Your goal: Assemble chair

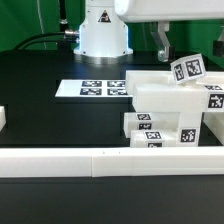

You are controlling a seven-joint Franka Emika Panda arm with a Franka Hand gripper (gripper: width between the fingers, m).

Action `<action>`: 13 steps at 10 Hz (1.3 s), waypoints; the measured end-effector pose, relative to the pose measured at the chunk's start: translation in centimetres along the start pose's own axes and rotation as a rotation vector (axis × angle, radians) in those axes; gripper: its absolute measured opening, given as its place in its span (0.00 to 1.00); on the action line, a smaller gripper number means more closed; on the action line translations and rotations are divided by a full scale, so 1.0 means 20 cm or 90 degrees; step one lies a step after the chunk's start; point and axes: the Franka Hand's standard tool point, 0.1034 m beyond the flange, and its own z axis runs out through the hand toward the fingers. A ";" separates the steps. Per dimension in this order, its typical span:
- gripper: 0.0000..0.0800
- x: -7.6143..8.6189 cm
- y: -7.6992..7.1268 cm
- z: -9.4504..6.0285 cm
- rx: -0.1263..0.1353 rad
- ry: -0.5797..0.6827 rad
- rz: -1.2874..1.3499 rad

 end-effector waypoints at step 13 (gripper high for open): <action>0.36 -0.02 0.00 0.07 -0.003 -0.010 -0.001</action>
Offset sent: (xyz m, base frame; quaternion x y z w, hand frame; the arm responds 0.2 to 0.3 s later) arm -0.0076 0.0025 -0.0098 0.0267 -0.0001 0.0250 0.9993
